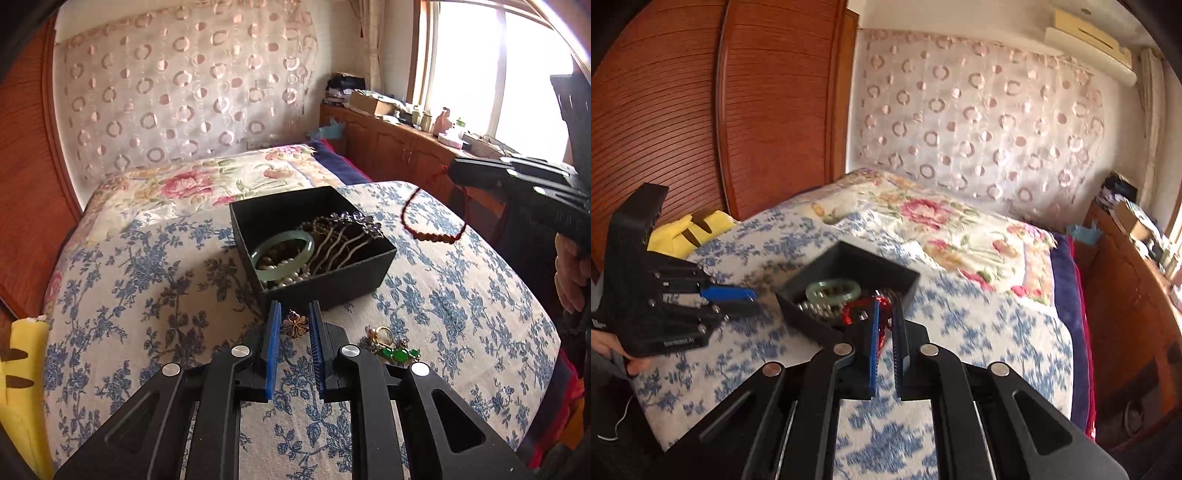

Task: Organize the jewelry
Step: 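Carry the red bracelet into the black box and open the right tool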

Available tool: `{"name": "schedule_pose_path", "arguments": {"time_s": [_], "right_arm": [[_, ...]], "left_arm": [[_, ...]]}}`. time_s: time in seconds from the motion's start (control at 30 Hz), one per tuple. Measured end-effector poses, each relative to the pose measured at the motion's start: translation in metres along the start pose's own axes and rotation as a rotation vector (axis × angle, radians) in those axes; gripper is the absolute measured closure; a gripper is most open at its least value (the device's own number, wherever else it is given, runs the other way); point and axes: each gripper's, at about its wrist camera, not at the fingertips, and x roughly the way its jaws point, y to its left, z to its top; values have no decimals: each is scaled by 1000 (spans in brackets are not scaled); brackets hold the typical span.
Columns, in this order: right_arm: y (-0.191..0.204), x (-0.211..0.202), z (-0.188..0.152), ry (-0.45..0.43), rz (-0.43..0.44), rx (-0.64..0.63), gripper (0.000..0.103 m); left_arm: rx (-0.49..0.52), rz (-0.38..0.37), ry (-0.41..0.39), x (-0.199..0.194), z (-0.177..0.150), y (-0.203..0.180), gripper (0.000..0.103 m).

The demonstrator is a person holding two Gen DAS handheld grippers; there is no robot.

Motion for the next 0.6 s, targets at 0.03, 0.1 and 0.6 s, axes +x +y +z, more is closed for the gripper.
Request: {"name": "schedule_pose_path", "arguments": {"time_s": [0.03,0.1,0.6], "right_arm": [[2,3,3,2,2,-5,96],[6,11,12,5,3,-20,95],[13,83,46,83,30,-33,95]], "left_arm": [[-1,2,-1,0,0,1,89],[-4,5,-4,-1,1,4,89],[-17,27,-27,-4,11,18,89]]}}
